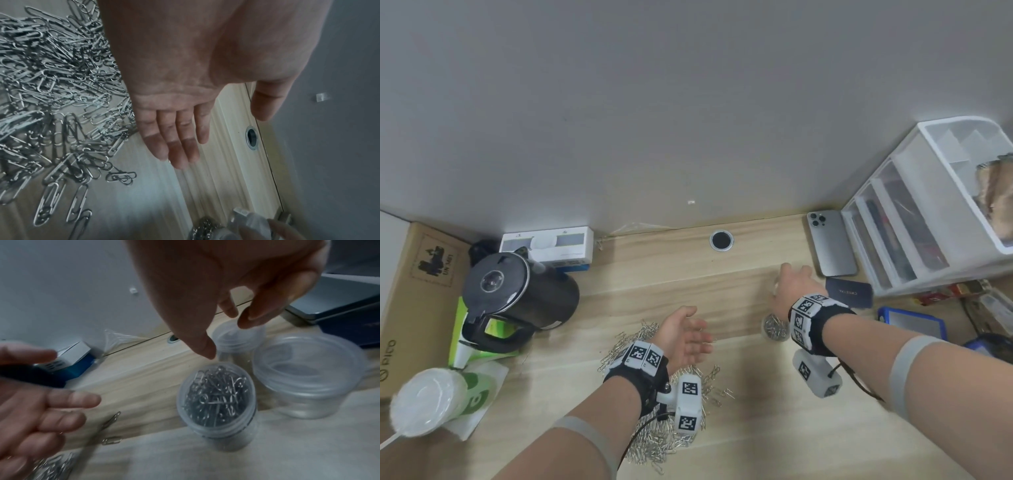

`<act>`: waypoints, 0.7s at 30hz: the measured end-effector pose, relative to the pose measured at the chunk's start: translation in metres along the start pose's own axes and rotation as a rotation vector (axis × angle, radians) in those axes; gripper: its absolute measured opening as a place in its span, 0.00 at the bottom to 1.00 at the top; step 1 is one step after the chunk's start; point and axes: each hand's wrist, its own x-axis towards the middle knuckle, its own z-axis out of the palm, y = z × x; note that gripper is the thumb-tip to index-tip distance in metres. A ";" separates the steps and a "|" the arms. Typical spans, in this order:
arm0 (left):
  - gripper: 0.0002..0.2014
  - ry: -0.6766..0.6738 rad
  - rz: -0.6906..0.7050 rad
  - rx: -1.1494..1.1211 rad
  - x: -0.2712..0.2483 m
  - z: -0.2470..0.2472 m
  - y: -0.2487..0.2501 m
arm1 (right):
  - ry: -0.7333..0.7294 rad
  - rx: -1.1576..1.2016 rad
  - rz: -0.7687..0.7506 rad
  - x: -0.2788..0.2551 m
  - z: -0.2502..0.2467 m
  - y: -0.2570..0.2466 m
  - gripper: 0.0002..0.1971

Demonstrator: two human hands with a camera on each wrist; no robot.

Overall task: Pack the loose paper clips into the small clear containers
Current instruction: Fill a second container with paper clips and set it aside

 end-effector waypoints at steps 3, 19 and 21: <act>0.26 0.014 -0.003 -0.012 -0.002 -0.009 -0.004 | -0.027 -0.039 -0.041 0.002 0.001 -0.008 0.21; 0.21 -0.109 0.015 -0.137 -0.028 -0.041 -0.024 | -0.171 0.203 -0.607 -0.084 0.050 -0.101 0.36; 0.21 -0.101 -0.008 -0.159 -0.030 -0.046 -0.028 | -0.192 0.230 -0.616 -0.085 0.056 -0.102 0.36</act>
